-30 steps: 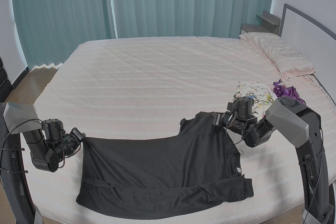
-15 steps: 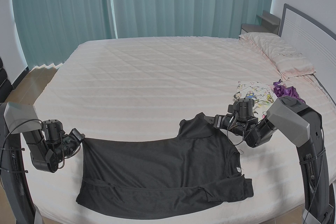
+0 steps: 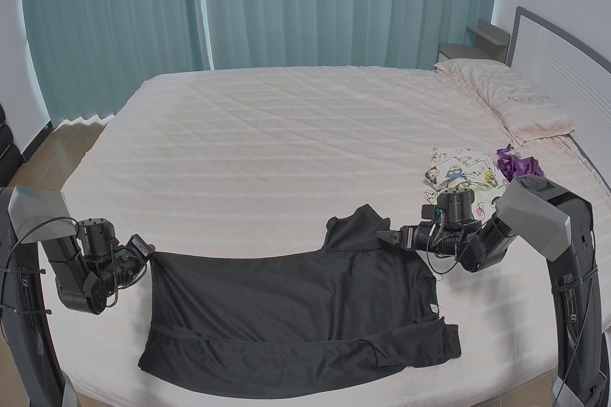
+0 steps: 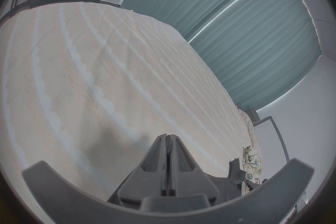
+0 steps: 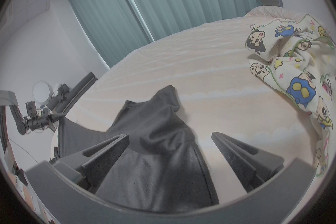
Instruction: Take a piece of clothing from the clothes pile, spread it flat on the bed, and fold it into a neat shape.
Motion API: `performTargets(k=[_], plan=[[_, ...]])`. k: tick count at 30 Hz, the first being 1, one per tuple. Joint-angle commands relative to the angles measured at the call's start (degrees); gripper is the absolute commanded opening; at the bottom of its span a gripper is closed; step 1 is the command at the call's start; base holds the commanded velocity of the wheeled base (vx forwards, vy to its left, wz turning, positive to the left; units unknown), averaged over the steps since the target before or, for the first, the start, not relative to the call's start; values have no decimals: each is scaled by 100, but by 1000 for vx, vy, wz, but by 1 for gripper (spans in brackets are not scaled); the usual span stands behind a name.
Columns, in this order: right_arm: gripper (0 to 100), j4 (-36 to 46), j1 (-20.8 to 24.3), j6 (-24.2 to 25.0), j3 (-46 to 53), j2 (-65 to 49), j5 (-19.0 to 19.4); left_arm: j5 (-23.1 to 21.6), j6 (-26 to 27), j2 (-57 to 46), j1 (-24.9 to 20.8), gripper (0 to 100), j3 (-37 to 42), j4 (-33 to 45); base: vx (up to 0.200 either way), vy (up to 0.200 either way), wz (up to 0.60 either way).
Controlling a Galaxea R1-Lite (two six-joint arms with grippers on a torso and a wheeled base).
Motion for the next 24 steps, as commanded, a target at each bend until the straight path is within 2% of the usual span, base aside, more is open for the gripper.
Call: performTargets(k=[1, 10, 11, 24], plan=[[100, 67, -66, -197, 67, 42, 50, -1, -4, 14, 4, 0, 6, -2, 0, 0, 0], [100, 23, 83, -258, -117, 201, 50, -1, -4, 31, 4, 0, -3, -2, 0, 0, 0], [0, 23, 92, -258, -117, 209, 50, -1, -4, 58, 4, 0, -3, -2, 0, 0, 0], [0, -267, -198, -214, 120, 148, 50, -1, 4, 137, 74, 0, -29, -10, 0, 0, 0]])
